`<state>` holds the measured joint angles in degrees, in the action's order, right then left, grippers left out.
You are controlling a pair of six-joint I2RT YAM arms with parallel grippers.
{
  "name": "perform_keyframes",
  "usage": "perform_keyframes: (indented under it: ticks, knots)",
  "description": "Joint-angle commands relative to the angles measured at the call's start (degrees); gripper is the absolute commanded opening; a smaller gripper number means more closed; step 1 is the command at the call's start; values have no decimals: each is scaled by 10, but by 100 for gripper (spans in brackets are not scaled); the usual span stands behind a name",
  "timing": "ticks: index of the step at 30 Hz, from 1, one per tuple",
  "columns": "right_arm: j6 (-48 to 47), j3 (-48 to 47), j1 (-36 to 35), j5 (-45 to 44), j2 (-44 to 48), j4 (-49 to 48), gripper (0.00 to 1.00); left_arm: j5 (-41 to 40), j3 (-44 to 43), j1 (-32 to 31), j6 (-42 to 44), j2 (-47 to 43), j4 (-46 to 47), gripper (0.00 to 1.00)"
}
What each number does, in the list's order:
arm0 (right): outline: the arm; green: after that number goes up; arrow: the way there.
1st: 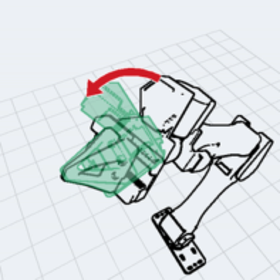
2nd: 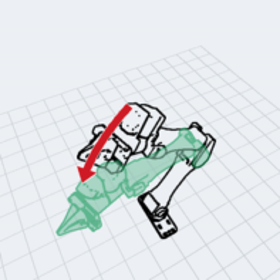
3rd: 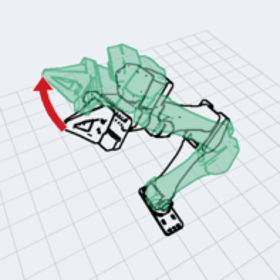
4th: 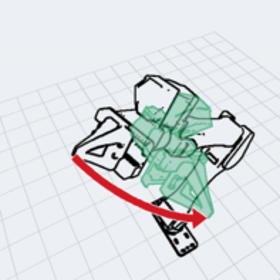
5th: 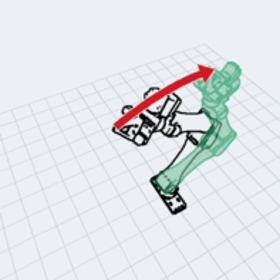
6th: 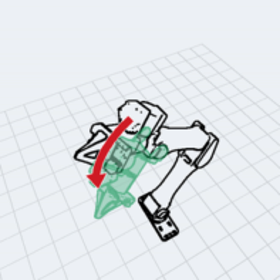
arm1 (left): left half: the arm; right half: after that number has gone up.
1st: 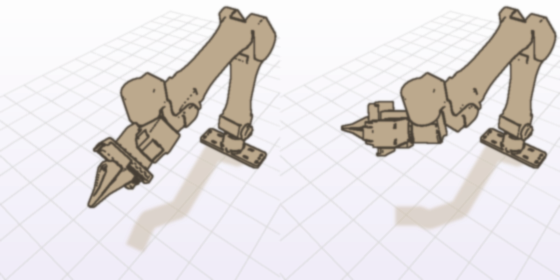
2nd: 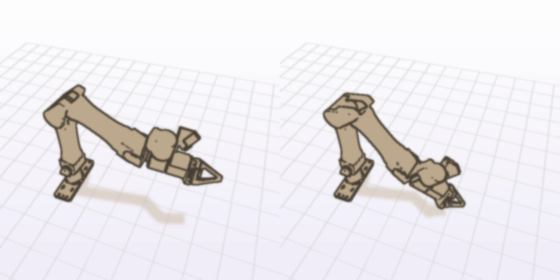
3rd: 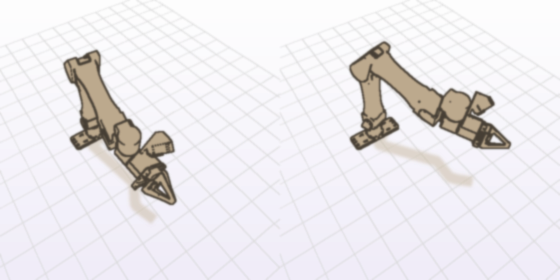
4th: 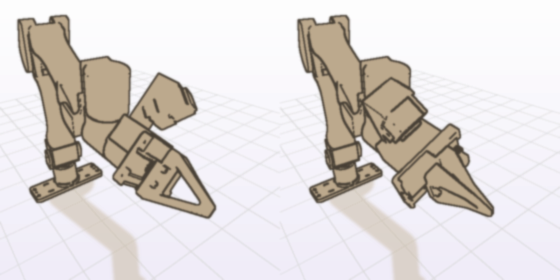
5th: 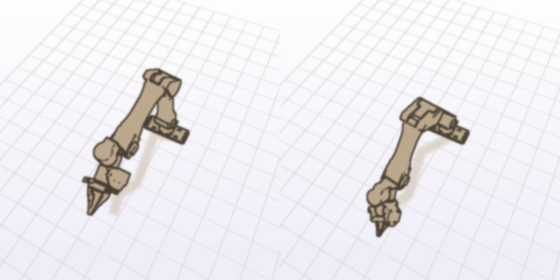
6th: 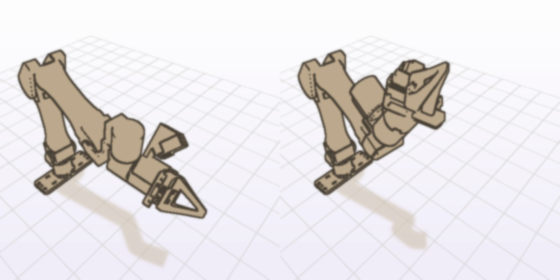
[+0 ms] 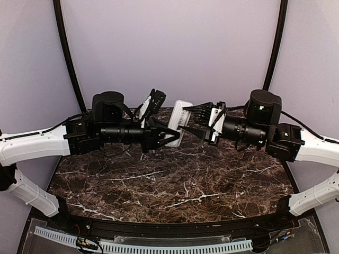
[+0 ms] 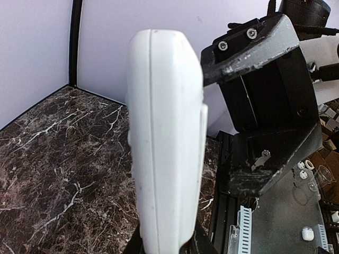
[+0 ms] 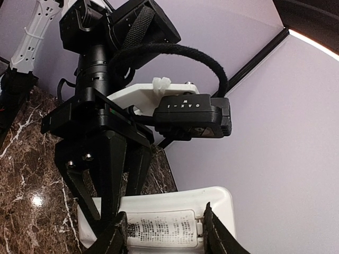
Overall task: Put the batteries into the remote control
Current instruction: Remove the battery cover from the remote control.
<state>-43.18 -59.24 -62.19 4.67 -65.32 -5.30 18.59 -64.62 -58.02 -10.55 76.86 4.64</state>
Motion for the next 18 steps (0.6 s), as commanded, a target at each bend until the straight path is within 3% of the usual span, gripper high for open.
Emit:
perform_keyframes:
  ticks: [1,18]
  knots:
    - [11,-8,-1,-11,-12,41,44,41,2,-6,25,-32,43,0]
    - [57,53,9,1,-36,-1,40,-37,6,19,-26,-10,0,0]
